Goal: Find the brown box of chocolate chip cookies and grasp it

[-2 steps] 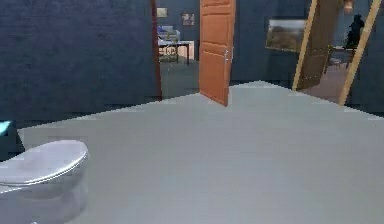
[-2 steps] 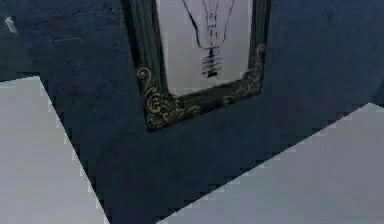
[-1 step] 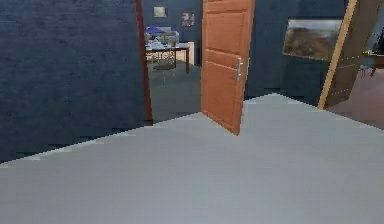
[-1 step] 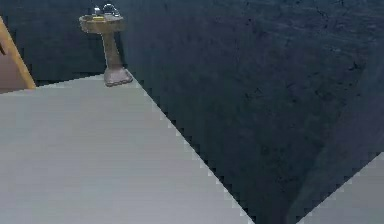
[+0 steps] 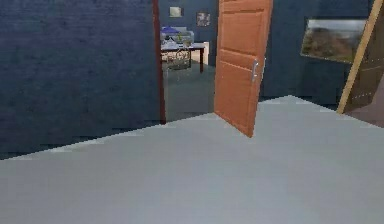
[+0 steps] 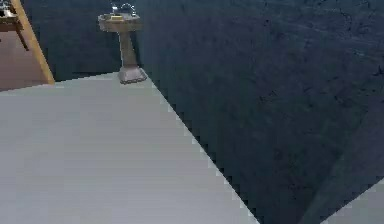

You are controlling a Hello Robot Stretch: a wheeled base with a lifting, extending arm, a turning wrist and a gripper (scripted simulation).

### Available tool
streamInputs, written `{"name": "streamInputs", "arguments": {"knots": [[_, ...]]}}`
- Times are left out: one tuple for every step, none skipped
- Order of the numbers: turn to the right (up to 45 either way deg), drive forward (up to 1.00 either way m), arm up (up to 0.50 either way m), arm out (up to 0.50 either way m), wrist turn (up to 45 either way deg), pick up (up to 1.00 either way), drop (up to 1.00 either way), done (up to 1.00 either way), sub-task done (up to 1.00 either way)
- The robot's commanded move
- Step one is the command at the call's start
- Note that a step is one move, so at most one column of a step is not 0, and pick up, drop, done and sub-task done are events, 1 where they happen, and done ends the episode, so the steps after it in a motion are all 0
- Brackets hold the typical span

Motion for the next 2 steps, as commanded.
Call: {"name": "streamInputs", "arguments": {"knots": [[0.0,1.00,0.00,0.00,0.0,0.00,0.00,0.00,0.00],[0.0,1.00,0.00,0.00,0.0,0.00,0.00,0.00,0.00]]}}
